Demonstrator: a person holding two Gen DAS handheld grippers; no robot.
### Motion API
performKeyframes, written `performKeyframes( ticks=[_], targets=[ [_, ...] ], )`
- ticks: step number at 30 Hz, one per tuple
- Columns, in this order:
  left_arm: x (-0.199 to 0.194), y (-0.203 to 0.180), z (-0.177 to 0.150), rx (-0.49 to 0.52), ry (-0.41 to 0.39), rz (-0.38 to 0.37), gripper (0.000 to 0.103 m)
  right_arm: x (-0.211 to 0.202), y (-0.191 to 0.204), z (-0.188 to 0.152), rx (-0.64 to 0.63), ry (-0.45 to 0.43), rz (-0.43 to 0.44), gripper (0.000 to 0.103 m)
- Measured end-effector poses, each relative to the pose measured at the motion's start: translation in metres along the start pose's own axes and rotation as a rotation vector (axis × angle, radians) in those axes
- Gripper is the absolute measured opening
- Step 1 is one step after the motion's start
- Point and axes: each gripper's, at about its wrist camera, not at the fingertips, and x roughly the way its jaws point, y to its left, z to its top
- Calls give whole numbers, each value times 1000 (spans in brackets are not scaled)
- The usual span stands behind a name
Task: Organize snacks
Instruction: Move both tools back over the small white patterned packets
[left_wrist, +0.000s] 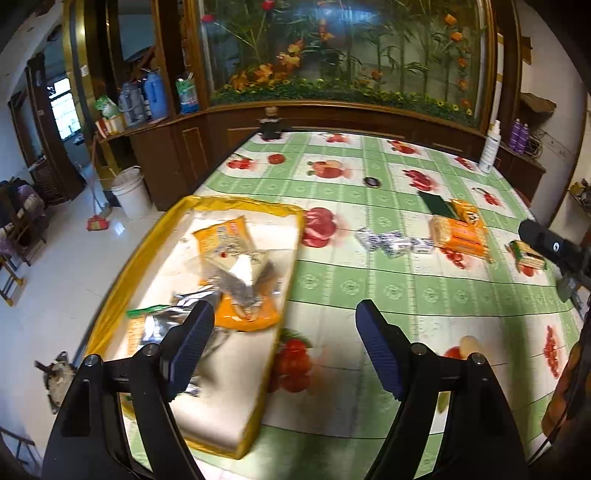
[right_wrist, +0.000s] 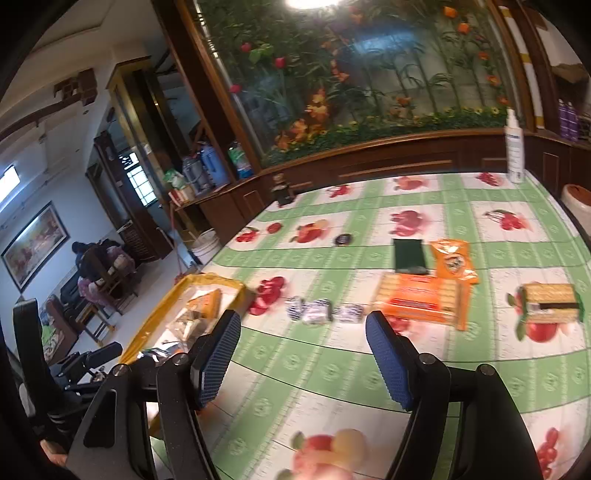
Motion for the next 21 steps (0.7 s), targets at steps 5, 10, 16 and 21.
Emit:
performKeyframes(
  ticks=[5,10,16,21],
  targets=[
    [9,-25,5,35,6,-23,79,-17,-37,-7,40,-3,-61,73],
    [25,-42,8,48,37,-32,79,-29,-70,-13,77,-3,-109,73],
    [47,-54,14,41,73,-55,79,-30,-91,-18,104,7,-138,73],
    [65,-59,19,29,104,-92,79,-19,-94,-19,112,27,-125,73]
  ],
)
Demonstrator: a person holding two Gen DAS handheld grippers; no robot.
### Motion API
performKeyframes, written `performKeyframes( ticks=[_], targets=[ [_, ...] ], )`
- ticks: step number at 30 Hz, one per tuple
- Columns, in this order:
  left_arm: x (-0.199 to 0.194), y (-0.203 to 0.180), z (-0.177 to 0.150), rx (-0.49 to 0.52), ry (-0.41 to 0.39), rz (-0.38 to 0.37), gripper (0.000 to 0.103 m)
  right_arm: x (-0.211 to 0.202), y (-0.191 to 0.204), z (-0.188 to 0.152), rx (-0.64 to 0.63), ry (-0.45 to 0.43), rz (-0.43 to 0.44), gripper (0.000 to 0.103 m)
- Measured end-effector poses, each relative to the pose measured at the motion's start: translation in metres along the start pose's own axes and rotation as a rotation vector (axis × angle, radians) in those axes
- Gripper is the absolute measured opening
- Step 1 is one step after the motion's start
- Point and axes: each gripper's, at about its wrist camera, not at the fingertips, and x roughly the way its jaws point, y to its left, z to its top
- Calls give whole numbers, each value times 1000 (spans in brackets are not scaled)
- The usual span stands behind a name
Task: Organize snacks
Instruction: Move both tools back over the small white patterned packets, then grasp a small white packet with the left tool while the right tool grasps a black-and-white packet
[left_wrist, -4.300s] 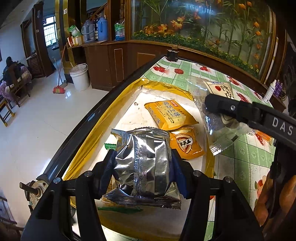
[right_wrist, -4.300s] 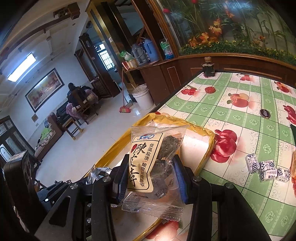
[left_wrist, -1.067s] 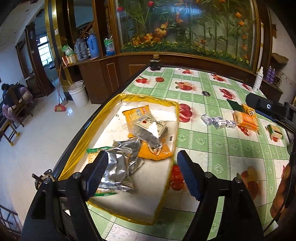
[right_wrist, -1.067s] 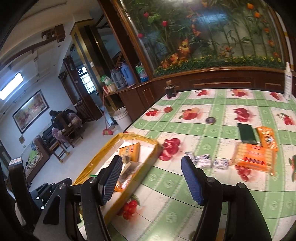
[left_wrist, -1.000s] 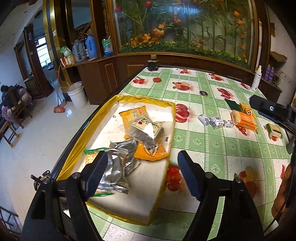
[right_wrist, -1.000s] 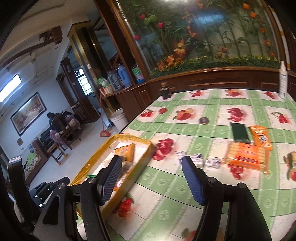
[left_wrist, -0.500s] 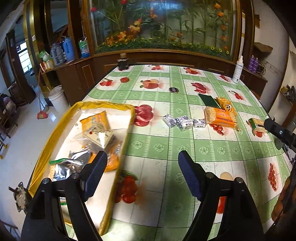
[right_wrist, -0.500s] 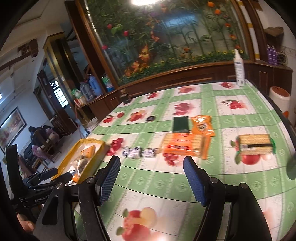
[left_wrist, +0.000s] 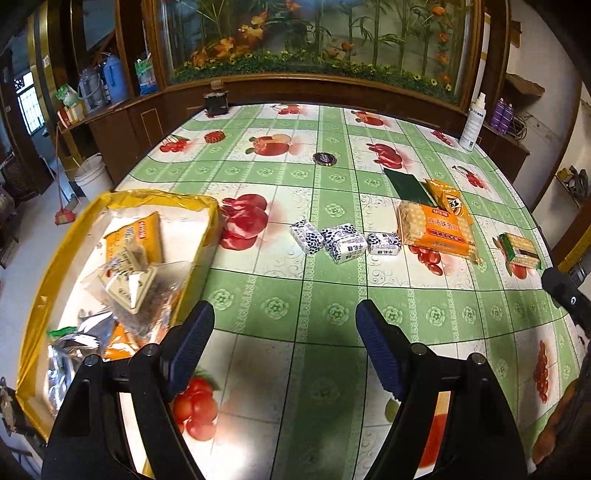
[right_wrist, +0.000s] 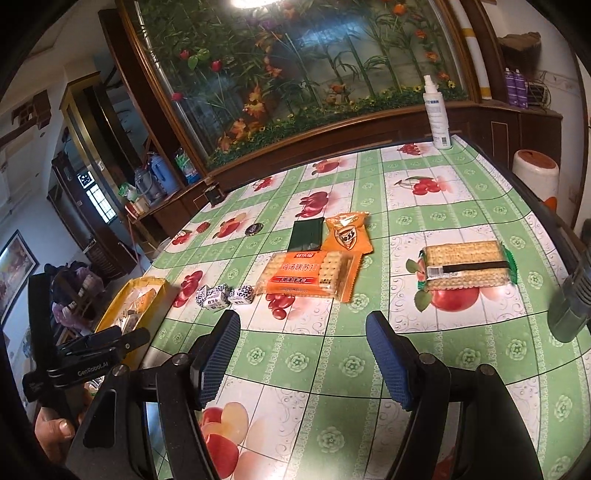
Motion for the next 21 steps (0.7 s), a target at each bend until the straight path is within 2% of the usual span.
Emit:
performKeyframes(
  ticks=[10,18,21],
  targets=[
    [33,10,14,-47,54,-37,79,45,33,5,-79,70,62,72],
    [57,-10,27,17,78,-101,79,87,33,22,-110,111,19,72],
    [66,-8,34,-2,76,-124,79,97,32,31,-118,111,12,72]
  ],
)
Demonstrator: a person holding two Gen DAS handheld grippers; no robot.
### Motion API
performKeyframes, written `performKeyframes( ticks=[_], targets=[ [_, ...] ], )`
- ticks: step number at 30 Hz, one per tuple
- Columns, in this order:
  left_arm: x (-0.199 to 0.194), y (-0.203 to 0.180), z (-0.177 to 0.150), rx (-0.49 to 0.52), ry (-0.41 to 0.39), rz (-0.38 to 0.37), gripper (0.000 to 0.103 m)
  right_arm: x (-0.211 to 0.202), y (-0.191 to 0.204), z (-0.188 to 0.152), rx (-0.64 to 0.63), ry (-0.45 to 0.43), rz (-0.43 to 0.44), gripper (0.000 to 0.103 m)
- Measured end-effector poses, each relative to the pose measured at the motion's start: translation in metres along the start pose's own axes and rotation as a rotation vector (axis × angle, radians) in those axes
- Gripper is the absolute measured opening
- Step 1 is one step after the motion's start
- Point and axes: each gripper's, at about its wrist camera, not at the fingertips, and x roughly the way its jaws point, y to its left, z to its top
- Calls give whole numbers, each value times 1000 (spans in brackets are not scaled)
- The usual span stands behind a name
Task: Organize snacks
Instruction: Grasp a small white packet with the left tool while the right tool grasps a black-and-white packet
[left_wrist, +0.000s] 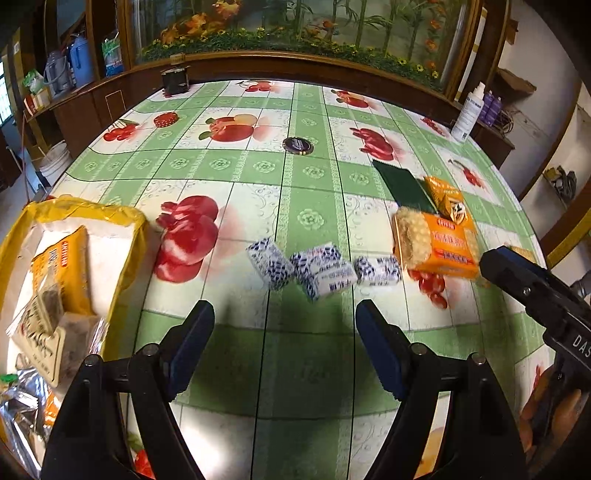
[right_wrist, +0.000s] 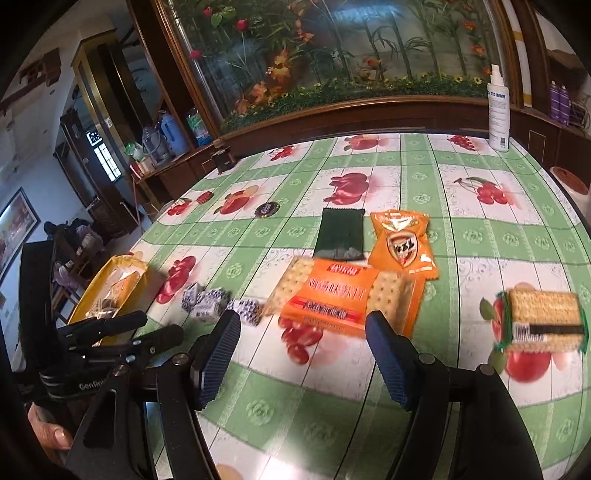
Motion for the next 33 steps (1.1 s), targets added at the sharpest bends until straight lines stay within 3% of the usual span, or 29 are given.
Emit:
performKeyframes(
  ticks=[5,8,10,15,17,22,30,33],
  targets=[
    [18,10,20,-80,-8,1,79,16,-3,16,6,-1,13,72],
    [38,7,28,-65,12,38,80,24,-2,20,9,1,25,72],
    [42,5,29,-56,13,21,81,28,-1,21,8,4,29,72],
    [32,-14,1,109,68,70,82,29,-4,20,16,12,37,72],
    [17,-15,-17,146,65,60,82,24,-7,19,28,6,43,72],
    [-8,4,-12,41,19,1,81,14,-13,19,52,-16,49,72],
    [11,-10,-17,97,56,-26,81,14,-10,15,57,-9,60,72],
    [14,-15,-21,132,58,-34,70,17,-5,13,41,5,77,71]
  ],
)
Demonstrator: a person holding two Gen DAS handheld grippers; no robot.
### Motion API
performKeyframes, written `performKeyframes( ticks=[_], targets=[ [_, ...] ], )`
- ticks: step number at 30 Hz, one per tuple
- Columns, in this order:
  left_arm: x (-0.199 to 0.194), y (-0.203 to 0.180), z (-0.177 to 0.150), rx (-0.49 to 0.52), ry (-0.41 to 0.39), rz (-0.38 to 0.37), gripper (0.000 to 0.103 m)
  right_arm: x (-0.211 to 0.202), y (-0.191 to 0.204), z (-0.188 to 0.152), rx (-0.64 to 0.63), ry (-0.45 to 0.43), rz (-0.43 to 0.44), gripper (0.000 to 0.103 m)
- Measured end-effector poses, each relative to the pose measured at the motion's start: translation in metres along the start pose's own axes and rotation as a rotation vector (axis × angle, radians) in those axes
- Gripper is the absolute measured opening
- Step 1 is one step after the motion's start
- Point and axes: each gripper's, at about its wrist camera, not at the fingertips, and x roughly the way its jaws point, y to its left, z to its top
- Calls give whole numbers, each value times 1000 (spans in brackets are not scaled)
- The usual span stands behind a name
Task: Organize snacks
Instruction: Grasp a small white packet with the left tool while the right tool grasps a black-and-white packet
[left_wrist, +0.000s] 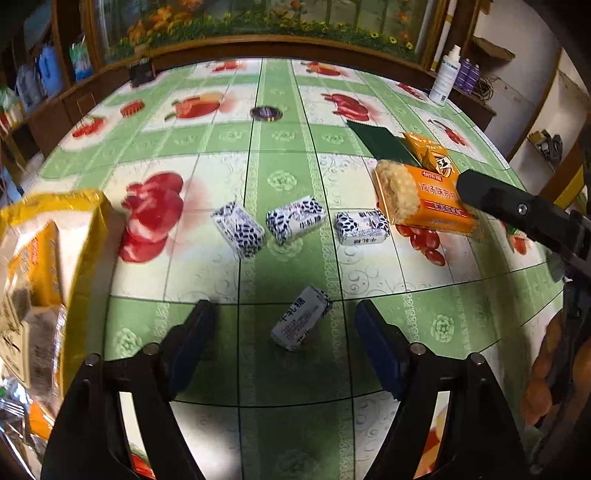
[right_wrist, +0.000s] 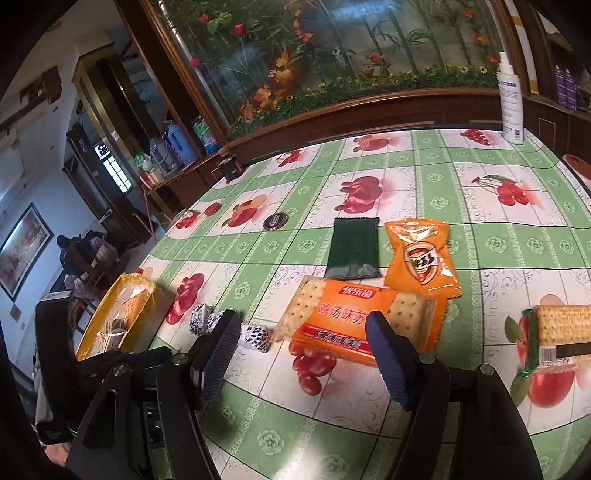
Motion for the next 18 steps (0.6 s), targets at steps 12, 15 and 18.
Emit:
performKeyframes(
  ticks=[12,15,18],
  targets=[
    [-11,6,-9,39,4,-102,12,52,55,-5,-276,148,116,64],
    [-12,11,-10,24,10,-119,12,67,68,-5,-383,189,136,64],
    [-13,14,-11,15,12,-124,12,84,74,-8,-454,243,127,58]
  ],
)
